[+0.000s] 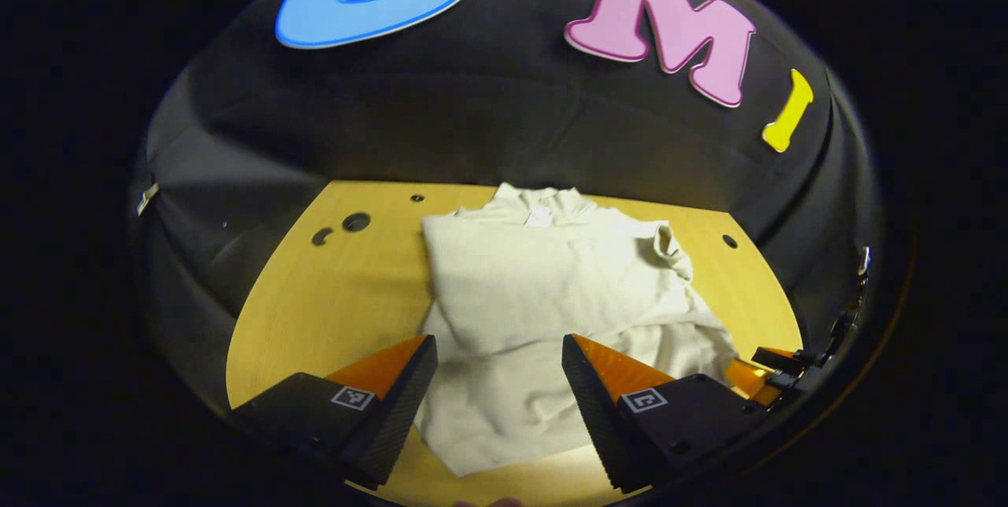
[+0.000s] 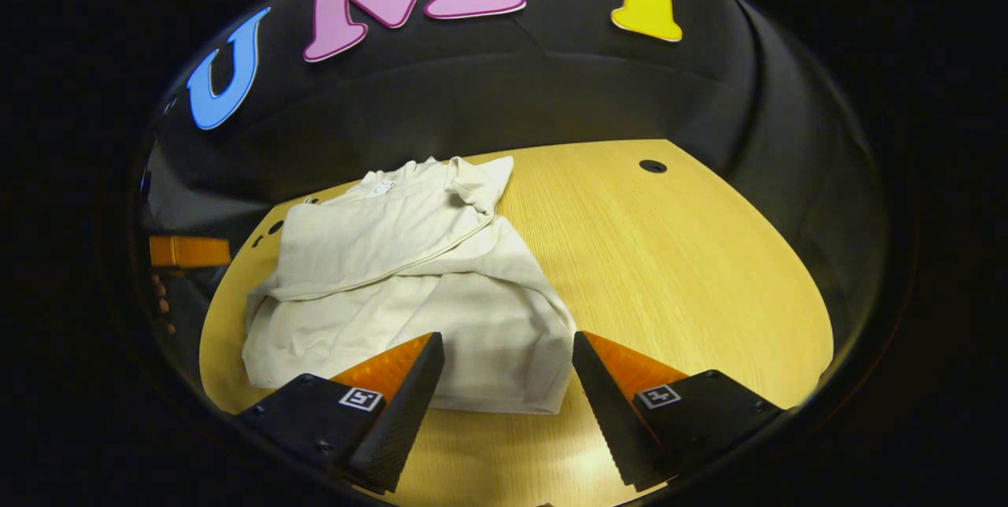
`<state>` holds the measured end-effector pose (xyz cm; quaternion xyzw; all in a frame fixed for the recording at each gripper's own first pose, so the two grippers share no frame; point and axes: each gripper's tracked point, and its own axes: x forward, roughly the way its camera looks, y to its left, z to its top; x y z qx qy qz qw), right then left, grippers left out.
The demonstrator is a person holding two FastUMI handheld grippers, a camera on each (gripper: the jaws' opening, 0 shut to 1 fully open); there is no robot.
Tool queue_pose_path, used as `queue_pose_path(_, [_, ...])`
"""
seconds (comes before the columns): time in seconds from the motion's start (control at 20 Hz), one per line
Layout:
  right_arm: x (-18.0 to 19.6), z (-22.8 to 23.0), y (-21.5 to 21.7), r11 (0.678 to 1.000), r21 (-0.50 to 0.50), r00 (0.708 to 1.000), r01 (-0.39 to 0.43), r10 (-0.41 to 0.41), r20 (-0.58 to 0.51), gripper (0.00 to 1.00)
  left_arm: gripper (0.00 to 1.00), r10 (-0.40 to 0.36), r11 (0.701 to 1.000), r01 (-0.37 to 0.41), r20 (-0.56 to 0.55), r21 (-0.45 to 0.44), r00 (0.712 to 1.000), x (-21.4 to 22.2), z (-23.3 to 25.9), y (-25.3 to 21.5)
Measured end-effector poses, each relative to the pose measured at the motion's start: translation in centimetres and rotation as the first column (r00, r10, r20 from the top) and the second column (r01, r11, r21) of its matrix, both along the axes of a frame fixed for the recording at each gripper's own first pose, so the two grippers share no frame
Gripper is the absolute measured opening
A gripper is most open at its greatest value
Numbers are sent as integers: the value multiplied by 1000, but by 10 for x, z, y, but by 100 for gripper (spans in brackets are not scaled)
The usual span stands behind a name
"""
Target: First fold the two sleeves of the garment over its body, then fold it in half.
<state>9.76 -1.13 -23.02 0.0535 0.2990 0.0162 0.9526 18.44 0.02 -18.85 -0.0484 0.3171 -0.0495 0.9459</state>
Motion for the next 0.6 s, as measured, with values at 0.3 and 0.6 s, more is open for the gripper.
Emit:
queue_pose_path(0.3, [1,-25,-2,999,-36,999,19,-21,-48,100,98,77,997,-78,-92,-18,993,-37,-59,34])
queue_pose_path(0.6, [10,-38,-3,998,-37,996,41,-44,-75,99,98,93,994,-101,-175,-42,980,-58,-105,32])
